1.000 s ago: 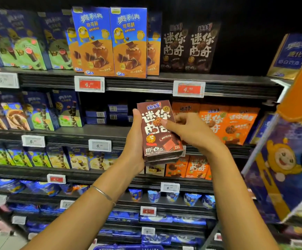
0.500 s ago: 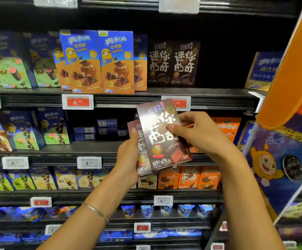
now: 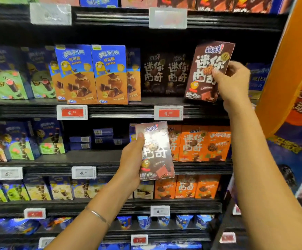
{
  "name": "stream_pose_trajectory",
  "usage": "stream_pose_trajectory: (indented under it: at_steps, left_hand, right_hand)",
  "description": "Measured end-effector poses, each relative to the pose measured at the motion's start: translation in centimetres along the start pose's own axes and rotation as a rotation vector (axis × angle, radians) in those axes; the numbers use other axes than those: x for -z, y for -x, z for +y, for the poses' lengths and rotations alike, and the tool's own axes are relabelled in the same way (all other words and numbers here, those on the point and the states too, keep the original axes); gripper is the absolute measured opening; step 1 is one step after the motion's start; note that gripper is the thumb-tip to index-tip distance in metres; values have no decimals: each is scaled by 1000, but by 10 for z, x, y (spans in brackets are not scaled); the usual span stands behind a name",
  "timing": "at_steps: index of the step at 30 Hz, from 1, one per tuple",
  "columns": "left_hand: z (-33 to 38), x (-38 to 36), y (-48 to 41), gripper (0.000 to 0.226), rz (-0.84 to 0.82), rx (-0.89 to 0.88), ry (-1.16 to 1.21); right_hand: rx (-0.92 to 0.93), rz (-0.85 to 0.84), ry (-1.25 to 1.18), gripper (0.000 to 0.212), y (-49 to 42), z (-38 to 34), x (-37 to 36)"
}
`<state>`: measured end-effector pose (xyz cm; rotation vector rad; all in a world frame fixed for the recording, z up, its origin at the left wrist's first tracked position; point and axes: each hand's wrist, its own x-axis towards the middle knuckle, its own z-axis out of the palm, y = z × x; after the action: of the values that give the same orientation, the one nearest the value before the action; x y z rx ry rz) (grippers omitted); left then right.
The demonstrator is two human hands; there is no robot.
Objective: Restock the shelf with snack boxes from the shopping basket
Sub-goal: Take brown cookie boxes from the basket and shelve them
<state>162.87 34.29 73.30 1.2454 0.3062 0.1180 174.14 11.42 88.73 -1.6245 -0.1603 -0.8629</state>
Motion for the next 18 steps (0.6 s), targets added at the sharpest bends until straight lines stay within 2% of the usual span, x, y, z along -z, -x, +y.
stream_pose_trajectory:
  at_steps: [5,9,11,18]
  left_hand:
    - [-1,-4,-3,41,-31,-14,-5]
    - [-1,-4,-6,42,-52,-25,-27]
    - [1,-4,-7,41,-64,-31,-32]
    - [0,-4,-8,41,-74,-47,-27]
  right_hand:
    - [22,52,261,32,-34,32,-15]
    - [-45,79,437,28,-59,48,-17]
    - [-90,89,476,25,-69,54,-19]
    - [-246,18,504,43,-92,62,-34]
